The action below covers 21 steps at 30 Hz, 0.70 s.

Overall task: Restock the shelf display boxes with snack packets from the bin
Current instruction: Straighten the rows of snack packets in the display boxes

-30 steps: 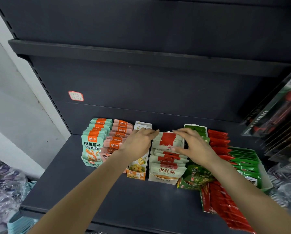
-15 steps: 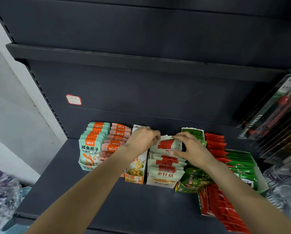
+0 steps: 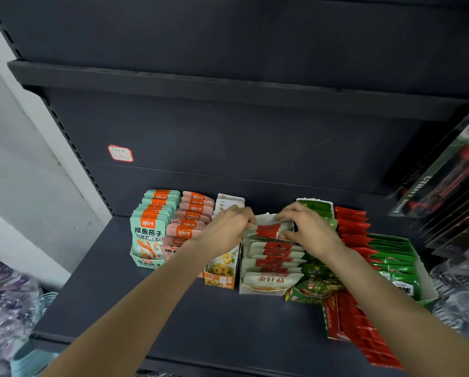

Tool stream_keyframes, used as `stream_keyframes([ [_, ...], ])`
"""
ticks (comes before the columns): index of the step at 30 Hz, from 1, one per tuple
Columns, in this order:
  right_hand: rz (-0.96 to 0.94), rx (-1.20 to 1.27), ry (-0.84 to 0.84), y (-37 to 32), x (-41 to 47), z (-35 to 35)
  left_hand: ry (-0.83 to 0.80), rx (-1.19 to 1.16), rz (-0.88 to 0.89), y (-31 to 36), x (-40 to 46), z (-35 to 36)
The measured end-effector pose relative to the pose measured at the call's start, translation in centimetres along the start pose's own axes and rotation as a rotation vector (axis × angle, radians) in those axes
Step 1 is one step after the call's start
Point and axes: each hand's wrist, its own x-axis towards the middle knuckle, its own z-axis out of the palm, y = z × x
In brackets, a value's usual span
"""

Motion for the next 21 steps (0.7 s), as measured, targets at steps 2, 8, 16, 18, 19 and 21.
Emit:
stream_keyframes([
  [2,0.024,-0.034,-0.008,0.1,0.3,0.0,0.012,-0.028,-0.011,0.1,0.0,0.1],
  [8,0.021,-0.181,0.007,-0.2,1.0,0.1,0.111,-0.213,0.001,0.2,-0.4,0.3],
  [16,0.015,-0.208,0.077,0.1,0.3,0.9,0.067,-0.218,0.125,-0.5,-2.2,0.5],
  [18,-0.001,-0.175,0.154,0.2,0.0,1.1,0.035,-0.234,0.108,-0.4,-2.3,0.3],
  [19,-0.024,-0.168,0.221,0.2,-0.3,1.2,0.031,-0.231,0.114,-0.3,-2.4,0.2],
  [21,-0.064,-0.176,0.339,0.2,-0.5,1.2,0.032,-0.195,0.13,-0.3,-2.7,0.1],
])
